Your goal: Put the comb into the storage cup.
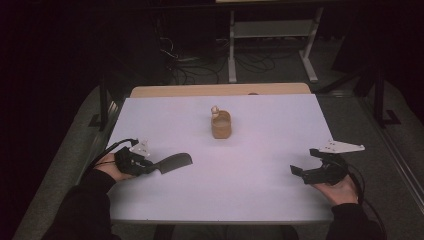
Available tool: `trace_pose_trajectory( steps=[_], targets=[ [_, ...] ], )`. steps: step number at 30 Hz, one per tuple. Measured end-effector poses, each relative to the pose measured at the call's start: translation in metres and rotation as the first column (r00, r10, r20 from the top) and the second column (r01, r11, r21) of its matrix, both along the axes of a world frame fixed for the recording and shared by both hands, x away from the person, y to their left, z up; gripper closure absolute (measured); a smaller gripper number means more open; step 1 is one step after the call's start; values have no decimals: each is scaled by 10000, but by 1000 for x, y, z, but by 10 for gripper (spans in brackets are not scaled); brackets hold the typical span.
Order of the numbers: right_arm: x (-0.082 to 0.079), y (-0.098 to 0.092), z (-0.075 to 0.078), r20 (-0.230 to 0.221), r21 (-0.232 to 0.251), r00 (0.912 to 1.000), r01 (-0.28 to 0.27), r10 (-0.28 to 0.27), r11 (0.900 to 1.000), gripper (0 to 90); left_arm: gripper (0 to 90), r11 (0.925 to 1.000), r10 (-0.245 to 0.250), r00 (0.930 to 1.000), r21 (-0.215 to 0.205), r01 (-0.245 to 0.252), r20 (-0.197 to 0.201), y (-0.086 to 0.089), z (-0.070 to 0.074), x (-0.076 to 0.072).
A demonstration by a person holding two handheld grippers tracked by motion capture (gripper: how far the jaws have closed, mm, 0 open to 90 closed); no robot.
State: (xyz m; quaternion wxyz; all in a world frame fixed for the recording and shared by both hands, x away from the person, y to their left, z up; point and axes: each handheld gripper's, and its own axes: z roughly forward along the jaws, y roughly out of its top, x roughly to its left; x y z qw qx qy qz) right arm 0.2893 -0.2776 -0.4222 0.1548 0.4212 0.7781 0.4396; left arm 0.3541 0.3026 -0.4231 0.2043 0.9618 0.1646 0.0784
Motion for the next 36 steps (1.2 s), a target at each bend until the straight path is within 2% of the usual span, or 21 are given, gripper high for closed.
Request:
trace_pose_trajectory(
  steps=[6,8,11,18,22,31,36],
  targets=[
    [0,-1,0,6,33,10000,14,-14,10000,0,731,9999,53,10000,106,-53,-19,-2,1,0],
    [0,0,0,-6,31,10000,16,-16,10000,0,732,10000,-26,9998,64,27,-178,-3,1,0],
    [0,0,0,-28,16,10000,1,-1,10000,0,732,9999,-158,9997,45,159,-172,-5,3,-2],
    [0,0,0,-15,24,10000,5,-5,10000,0,732,9997,-263,9997,-3,263,-28,-9,11,-4],
    [0,0,0,-6,29,10000,6,-6,10000,0,733,9992,-321,9995,-243,321,-7,-8,15,-4],
    [0,-1,0,4,32,10000,5,-6,10000,0,733,9989,-217,9993,-399,229,306,-6,22,-5],
    [0,0,0,-9,24,10000,-5,5,10000,0,734,9984,-216,9992,-515,233,345,-5,25,-5]
  ],
)
